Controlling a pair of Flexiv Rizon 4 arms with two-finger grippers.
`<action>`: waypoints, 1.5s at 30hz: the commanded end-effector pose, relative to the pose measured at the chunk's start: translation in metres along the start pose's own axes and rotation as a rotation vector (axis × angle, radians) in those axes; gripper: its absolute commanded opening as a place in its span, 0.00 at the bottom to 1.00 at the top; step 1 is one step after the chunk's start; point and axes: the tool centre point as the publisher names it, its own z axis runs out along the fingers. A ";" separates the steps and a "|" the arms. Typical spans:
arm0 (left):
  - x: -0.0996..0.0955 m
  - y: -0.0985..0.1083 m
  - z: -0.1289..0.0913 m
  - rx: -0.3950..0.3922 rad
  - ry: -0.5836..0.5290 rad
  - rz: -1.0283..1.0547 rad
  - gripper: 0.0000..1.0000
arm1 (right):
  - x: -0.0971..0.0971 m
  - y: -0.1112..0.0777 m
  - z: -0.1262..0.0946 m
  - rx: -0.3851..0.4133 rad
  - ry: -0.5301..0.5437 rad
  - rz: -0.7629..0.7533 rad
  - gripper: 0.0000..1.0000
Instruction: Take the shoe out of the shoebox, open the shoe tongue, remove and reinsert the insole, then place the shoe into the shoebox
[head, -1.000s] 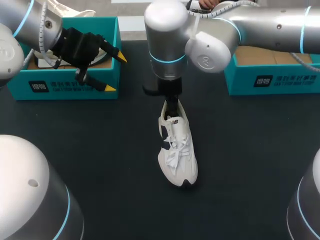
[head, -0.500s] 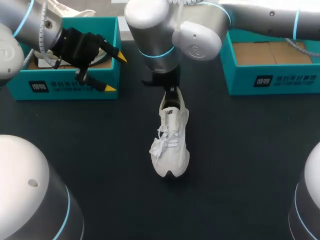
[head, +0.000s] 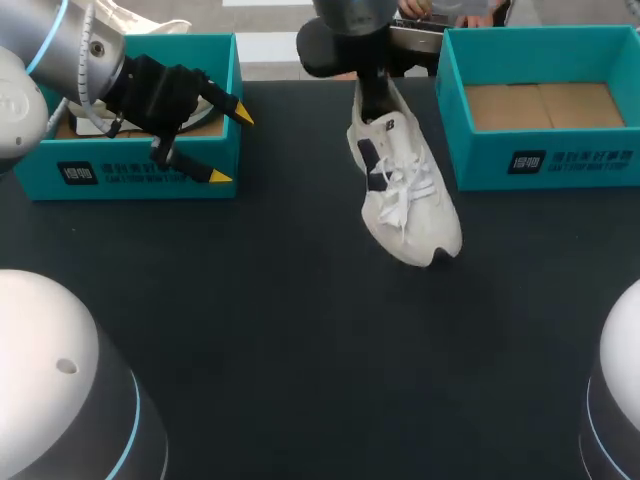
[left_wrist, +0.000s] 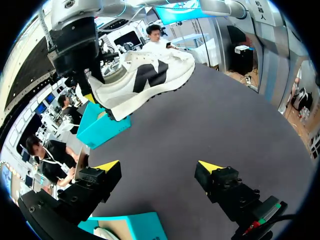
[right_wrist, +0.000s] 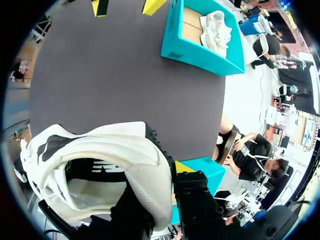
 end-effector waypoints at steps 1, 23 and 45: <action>0.001 0.000 0.000 -0.003 0.000 0.000 1.00 | -0.010 -0.031 -0.043 0.002 0.021 0.027 0.00; 0.001 0.000 0.000 -0.003 0.000 0.000 1.00 | -0.028 -0.067 -0.031 0.023 -0.009 0.079 0.00; 0.001 0.000 0.000 -0.003 0.000 0.000 1.00 | -0.080 -0.268 0.022 0.169 0.003 0.126 0.00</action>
